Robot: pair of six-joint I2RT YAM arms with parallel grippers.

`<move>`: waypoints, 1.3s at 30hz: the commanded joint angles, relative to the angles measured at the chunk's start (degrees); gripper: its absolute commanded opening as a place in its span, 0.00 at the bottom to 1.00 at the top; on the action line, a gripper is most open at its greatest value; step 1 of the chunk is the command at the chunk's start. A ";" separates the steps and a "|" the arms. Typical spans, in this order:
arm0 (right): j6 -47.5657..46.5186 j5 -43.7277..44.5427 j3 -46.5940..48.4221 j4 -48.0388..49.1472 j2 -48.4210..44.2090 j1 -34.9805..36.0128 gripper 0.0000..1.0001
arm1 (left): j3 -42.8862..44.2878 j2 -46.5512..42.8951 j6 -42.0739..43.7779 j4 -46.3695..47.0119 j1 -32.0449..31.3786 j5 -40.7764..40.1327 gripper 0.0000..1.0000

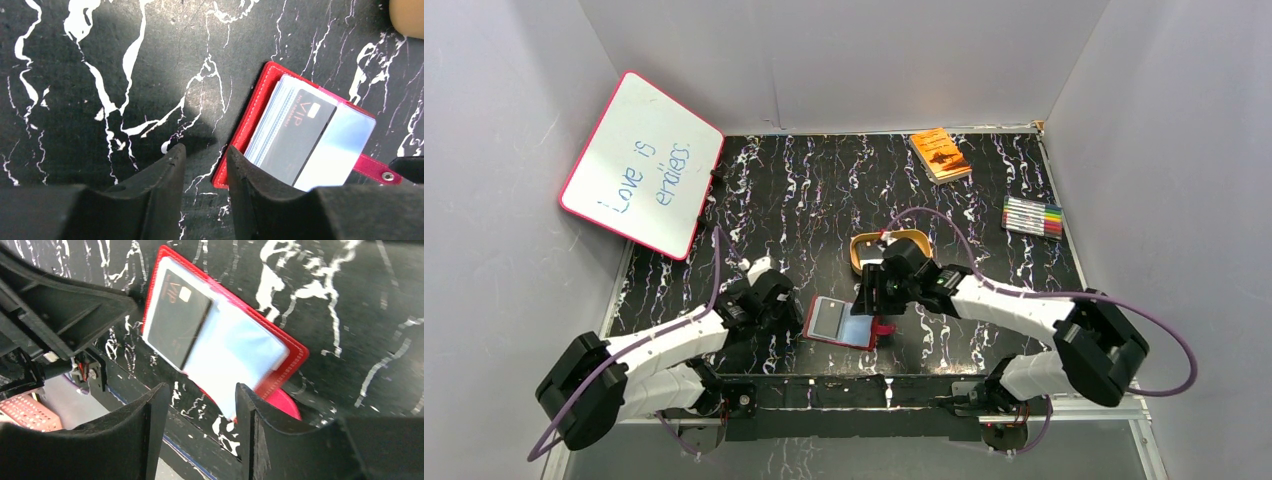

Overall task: Put the credit cards into the card holder
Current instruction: Insert the credit card into the card holder, then adjust the card holder at the center of the board.

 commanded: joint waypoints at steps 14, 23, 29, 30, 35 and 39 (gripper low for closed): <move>2.74 0.68 -10.24 3.62 -2.91 -2.14 0.65 | -0.98 -7.18 0.29 -7.06 -0.10 -1.48 0.53; -0.81 -1.39 -6.72 4.28 3.36 -2.68 0.60 | -1.34 -8.19 0.36 -7.39 -0.12 -0.46 0.54; -7.20 -1.89 -1.98 4.11 7.88 -3.00 0.53 | -2.09 -8.30 0.54 -6.69 -0.13 0.77 0.54; -8.55 -1.87 -0.79 3.71 8.89 -3.24 0.52 | -2.19 -8.19 0.44 -6.52 -0.14 0.96 0.54; -13.81 -2.00 5.10 1.50 13.07 -5.65 0.50 | -1.69 -7.77 0.52 -6.79 -0.12 0.73 0.54; -15.77 -2.61 9.12 -1.38 12.36 -8.36 0.50 | -0.06 -8.49 1.08 -9.57 -0.11 -1.46 0.54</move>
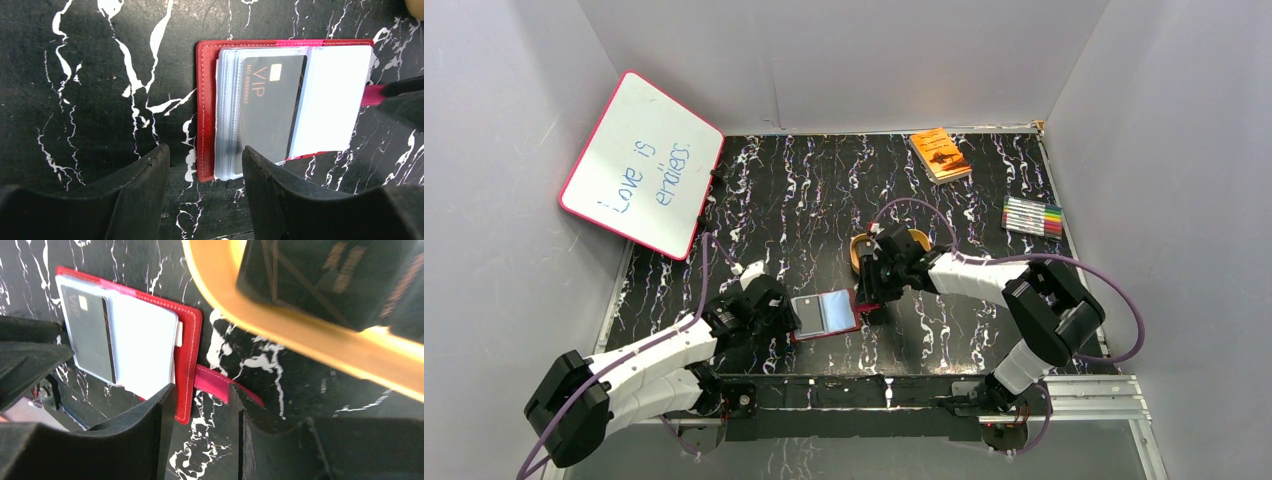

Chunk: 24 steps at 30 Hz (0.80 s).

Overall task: Put the credit cards into the card holder
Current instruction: Adjust the card holder at the center of the board, then pick up the credit card from the storage box.

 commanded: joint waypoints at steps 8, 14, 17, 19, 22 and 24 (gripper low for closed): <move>-6.55 11.61 7.97 -9.04 -9.85 -8.23 0.56 | 5.65 -5.07 2.07 -8.88 -0.13 -8.58 0.56; -8.28 8.72 10.61 -6.06 -5.39 -16.39 0.58 | 6.09 -5.49 1.81 -8.28 -0.12 -9.71 0.57; -9.33 7.45 13.58 -5.11 -0.19 -16.50 0.59 | 6.41 -4.53 1.90 -8.30 -0.09 -9.05 0.57; -9.30 5.94 14.92 -4.08 2.77 -16.59 0.59 | 6.60 -4.26 1.73 -8.69 -0.14 -8.72 0.57; -8.00 3.60 15.28 -1.82 6.07 -17.07 0.60 | 6.42 -4.70 1.30 -8.92 -0.14 -8.57 0.57; -7.35 2.48 15.39 -0.79 7.64 -17.31 0.61 | 6.13 -5.32 0.98 -8.93 -0.12 -8.49 0.57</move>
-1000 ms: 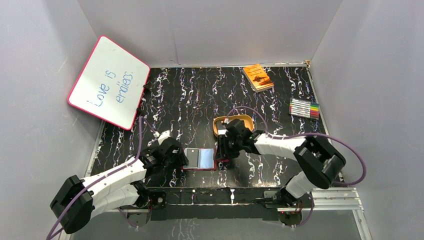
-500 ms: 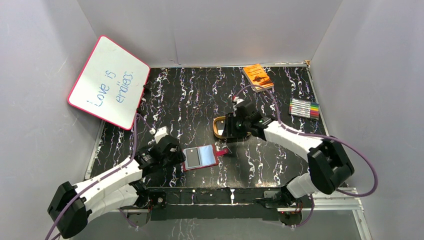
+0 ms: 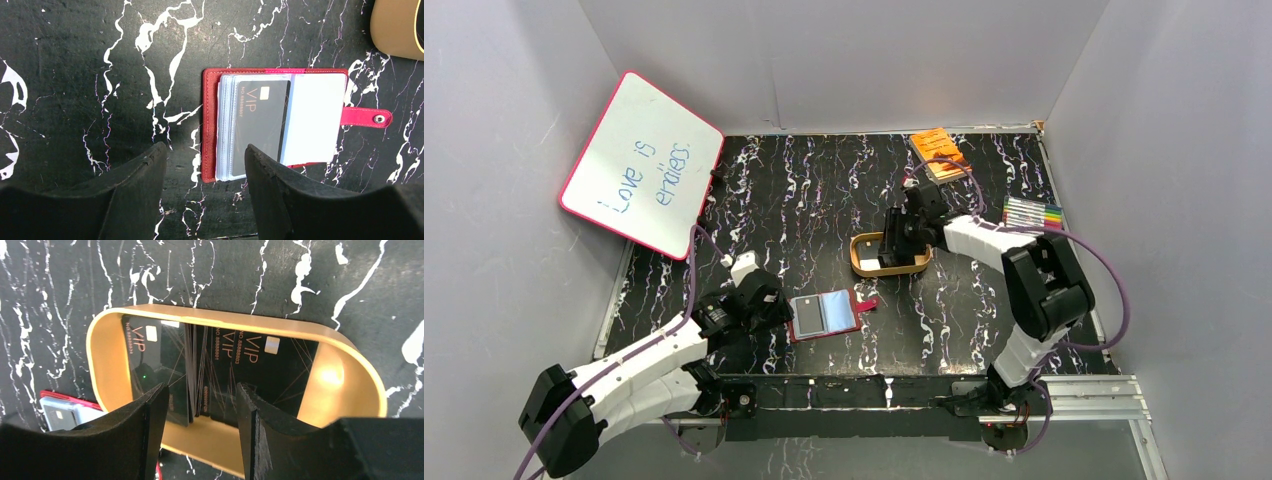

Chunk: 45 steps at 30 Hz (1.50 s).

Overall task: Put the credit cards into the card holder
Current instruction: Pick up the credit card from the storage box.

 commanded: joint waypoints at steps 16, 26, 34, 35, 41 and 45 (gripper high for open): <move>1.94 -10.21 1.74 5.98 6.90 -0.86 0.51 | 0.13 -1.25 -0.88 -1.17 -0.12 -0.79 0.57; 3.48 -7.12 -0.71 5.01 5.23 -1.73 0.29 | -0.06 -0.90 -0.99 -1.10 -0.06 -0.70 0.57; 5.49 -9.48 -4.97 8.51 2.60 -3.81 0.21 | -0.54 -0.90 -1.19 -0.95 -0.14 -0.53 0.57; 5.57 -9.69 -5.20 8.64 2.39 -4.06 0.20 | -0.58 -0.78 -1.23 -0.89 -0.14 -0.53 0.57; 6.14 -10.50 -6.36 9.09 1.03 -5.44 0.14 | -0.68 -0.42 -1.22 -0.67 -0.10 -0.40 0.57; 6.48 -11.56 -7.08 9.61 -0.20 -6.21 0.09 | -0.68 -0.29 -1.12 -0.67 -0.12 -0.43 0.57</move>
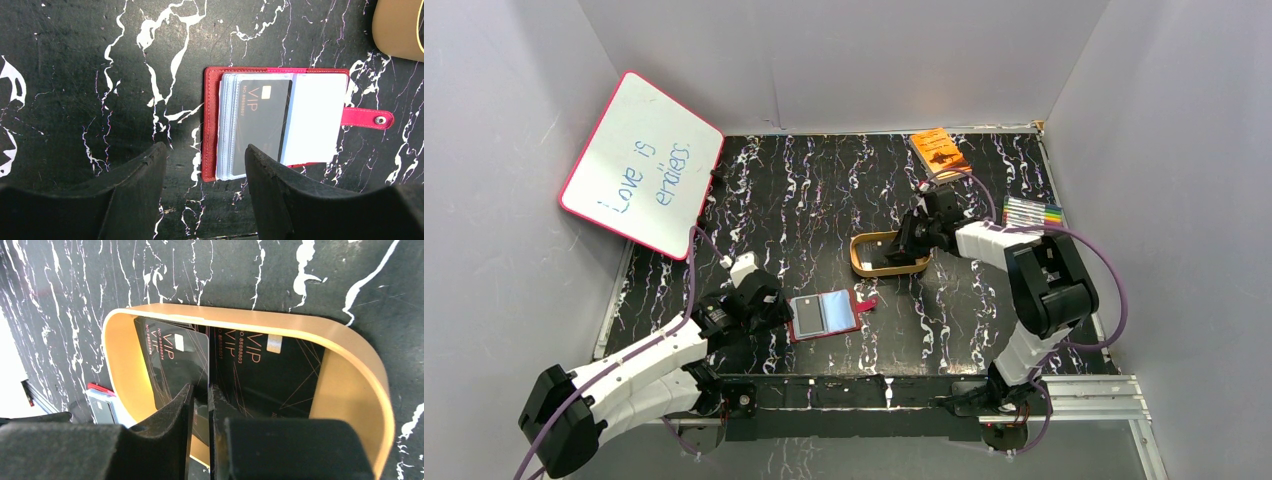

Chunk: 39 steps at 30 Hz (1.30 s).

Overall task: Put the credit cards into the card holder
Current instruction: Pick up the credit card from the storage box.

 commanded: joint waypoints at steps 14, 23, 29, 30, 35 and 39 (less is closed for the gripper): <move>1.61 -1.87 -1.06 -4.23 -10.19 -2.03 0.00 | 0.29 -0.66 0.16 -1.12 -0.14 -0.97 0.56; 15.17 -4.26 2.17 -18.02 -21.20 -3.81 0.00 | 2.69 -2.09 0.42 -3.42 -0.14 -2.74 0.56; 28.42 -12.66 2.77 -21.62 -25.88 -5.69 0.00 | 4.53 -3.36 0.65 -4.12 -0.10 -2.46 0.56; 28.68 -13.16 2.91 -21.66 -26.47 -5.69 0.00 | 4.65 -3.54 0.75 -4.08 -0.13 -2.31 0.56; 19.19 -15.86 4.74 -20.89 -28.64 -5.57 0.00 | 5.40 -3.30 3.06 -2.59 -0.13 1.06 0.56; 3.93 -14.96 3.41 -21.35 -31.27 -0.45 0.00 | 6.18 -1.35 7.09 3.24 -0.11 8.57 0.59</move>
